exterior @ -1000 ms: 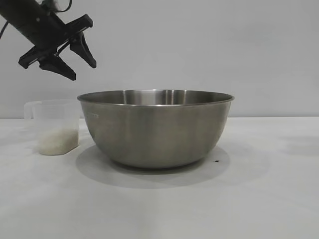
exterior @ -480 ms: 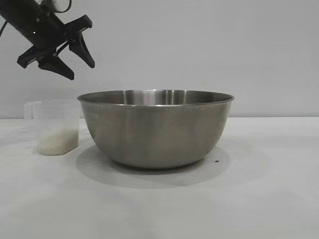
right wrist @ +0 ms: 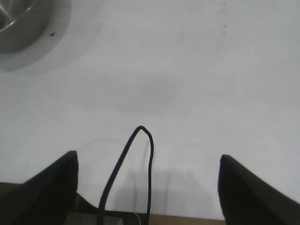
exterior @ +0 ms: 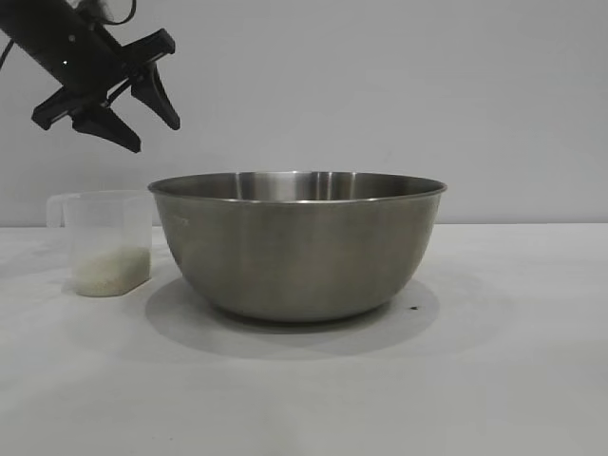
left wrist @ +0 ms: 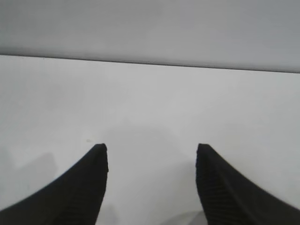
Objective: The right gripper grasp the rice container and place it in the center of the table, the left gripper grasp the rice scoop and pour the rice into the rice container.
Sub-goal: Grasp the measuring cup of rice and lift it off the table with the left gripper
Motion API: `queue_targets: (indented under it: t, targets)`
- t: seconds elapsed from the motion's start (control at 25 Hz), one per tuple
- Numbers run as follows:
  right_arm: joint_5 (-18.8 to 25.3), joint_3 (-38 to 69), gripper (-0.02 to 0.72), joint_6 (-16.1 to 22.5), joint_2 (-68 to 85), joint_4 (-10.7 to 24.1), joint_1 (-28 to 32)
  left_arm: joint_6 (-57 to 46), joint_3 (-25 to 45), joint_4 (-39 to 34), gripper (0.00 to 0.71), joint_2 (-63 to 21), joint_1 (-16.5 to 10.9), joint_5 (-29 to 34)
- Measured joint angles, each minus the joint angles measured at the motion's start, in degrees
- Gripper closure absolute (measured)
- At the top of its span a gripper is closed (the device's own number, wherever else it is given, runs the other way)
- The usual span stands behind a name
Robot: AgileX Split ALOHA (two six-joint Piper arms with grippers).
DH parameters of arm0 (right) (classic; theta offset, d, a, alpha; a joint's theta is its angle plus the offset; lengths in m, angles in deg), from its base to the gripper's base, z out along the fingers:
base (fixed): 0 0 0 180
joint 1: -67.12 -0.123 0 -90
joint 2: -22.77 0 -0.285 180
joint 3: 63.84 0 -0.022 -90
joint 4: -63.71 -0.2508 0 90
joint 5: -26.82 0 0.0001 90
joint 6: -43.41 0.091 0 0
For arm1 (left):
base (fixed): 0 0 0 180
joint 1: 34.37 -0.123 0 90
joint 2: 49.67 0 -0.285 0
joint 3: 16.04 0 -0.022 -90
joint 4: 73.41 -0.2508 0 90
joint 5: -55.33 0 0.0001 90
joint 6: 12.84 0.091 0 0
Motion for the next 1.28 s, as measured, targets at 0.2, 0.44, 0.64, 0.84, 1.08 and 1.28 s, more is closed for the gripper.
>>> queue_targets:
  t: [0.2,0.44,0.64,0.84,1.08,1.28]
  targets:
    - [-0.1,0.3,0.158,0.1,5.5,0.1,0.0,0.1,0.0,0.0,0.296,0.0,0.0,0.0]
    - [-0.2,0.5,0.158,0.3,10.7,0.1,0.0,0.4,0.0,-0.1,0.296,0.0,0.0,0.0]
    - [-0.2,0.5,0.158,0.3,11.0,0.0,0.0,0.5,0.0,-3.1,0.296,-0.9,-1.1,1.2]
    - [-0.2,0.5,0.158,0.3,11.0,-0.1,0.0,0.4,0.0,-9.0,0.296,-5.5,-3.8,5.1]
    - [-0.2,0.5,0.158,0.4,11.0,-0.1,0.0,-2.4,0.0,-18.0,0.296,-13.8,-7.4,13.8]
    - [-0.2,0.5,0.158,0.4,11.0,-0.1,0.0,-13.8,0.0,-31.0,0.296,-19.1,-8.5,21.7]
